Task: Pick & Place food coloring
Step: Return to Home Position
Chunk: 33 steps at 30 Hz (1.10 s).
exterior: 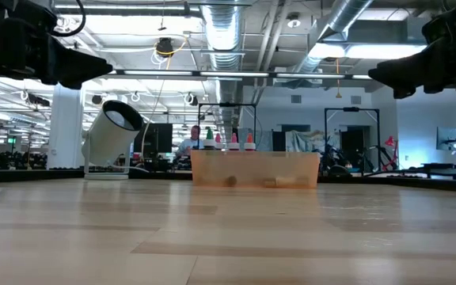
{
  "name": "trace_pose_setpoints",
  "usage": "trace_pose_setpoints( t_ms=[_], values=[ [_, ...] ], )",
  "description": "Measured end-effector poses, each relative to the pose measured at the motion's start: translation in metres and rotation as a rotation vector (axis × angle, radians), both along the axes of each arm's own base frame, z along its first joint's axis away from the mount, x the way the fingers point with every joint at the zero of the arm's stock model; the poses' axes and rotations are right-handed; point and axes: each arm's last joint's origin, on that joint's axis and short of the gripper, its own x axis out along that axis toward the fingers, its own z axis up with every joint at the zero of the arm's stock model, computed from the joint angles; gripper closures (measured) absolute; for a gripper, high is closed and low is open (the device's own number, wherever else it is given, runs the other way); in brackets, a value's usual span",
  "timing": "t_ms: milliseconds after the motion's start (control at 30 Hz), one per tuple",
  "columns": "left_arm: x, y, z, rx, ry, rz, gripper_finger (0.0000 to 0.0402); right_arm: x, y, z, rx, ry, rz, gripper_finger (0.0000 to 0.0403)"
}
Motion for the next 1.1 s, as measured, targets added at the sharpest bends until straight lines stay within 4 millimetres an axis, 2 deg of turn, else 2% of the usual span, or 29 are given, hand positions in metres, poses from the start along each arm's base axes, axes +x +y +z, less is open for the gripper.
trace_pose_setpoints(
  t_ms=[667, 800, 1100],
  values=[
    [0.0007, 0.0001, -0.0009, 0.017, 0.015, 0.002, 0.0249, 0.0001, -0.0001, -0.0004, 0.001, 0.001, -0.001, 0.0266],
    [0.0007, 0.0001, -0.0009, 0.010, 0.013, 0.002, 0.0248, -0.0001, -0.0029, 0.0005, 0.001, -0.008, -0.064, 0.0268],
    [0.0007, 0.0001, -0.0009, 0.014, 0.014, 0.003, 0.0248, -0.0001, -0.0035, 0.0003, 0.001, -0.007, -0.069, 0.0265]
  ],
)
